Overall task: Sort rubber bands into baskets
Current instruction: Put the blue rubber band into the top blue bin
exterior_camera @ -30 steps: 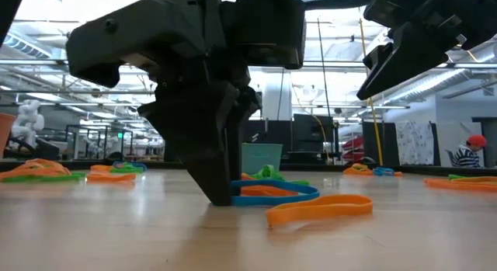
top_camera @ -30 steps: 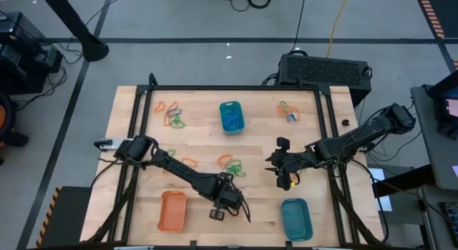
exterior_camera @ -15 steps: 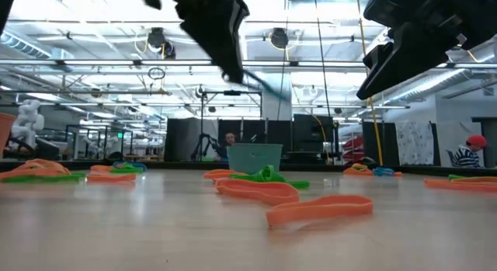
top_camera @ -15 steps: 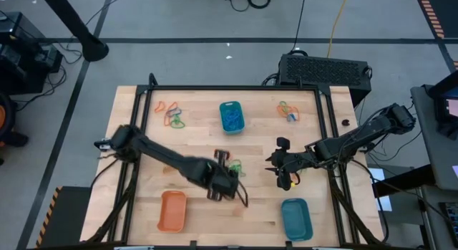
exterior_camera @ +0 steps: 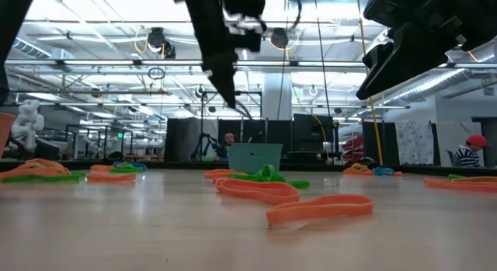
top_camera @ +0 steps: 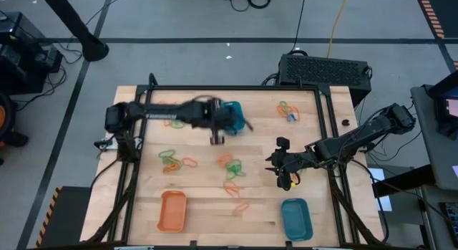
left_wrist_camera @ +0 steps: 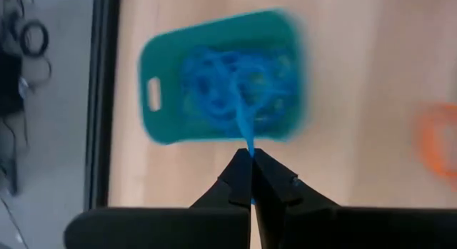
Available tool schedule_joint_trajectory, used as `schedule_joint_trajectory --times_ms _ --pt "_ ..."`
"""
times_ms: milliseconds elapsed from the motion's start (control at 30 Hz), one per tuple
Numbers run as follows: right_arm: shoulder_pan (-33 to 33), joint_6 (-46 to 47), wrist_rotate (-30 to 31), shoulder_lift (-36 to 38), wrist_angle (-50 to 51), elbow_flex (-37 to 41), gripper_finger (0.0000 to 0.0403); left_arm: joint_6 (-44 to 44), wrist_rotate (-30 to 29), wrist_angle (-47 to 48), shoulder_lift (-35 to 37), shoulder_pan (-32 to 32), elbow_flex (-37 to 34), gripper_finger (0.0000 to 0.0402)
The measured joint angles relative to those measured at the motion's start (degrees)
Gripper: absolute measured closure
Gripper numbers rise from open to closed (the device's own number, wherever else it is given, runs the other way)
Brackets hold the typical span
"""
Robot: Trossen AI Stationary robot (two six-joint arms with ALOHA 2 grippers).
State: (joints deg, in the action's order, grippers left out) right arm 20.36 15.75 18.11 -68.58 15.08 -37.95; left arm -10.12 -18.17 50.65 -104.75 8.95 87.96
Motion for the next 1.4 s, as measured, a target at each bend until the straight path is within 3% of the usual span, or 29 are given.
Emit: schedule_joint_trajectory --times_ms 233,500,833,1200,1400 --pt "-0.01 -1.62 0.48 0.00 -0.03 -0.01 0.0257 -4.35 5.79 -6.41 -5.08 7.37 -0.09 0.0401" --pt "0.00 -1.90 1.55 0.00 0.08 0.01 0.0257 -5.48 6.37 -10.22 -8.61 9.48 -0.07 0.0396" --pt "-0.02 -1.92 1.60 -0.02 0.10 -0.01 0.0257 -8.95 4.82 -10.74 -8.65 9.41 0.11 0.0304" --pt "-0.02 -1.76 1.62 -0.02 -0.07 -0.01 0.0257 -9.72 5.37 -6.48 -1.18 9.45 0.17 0.0267" --pt "-0.02 -0.48 1.42 -0.02 0.03 0.00 0.0257 -3.75 7.53 7.59 5.49 14.47 -0.77 0.0267"
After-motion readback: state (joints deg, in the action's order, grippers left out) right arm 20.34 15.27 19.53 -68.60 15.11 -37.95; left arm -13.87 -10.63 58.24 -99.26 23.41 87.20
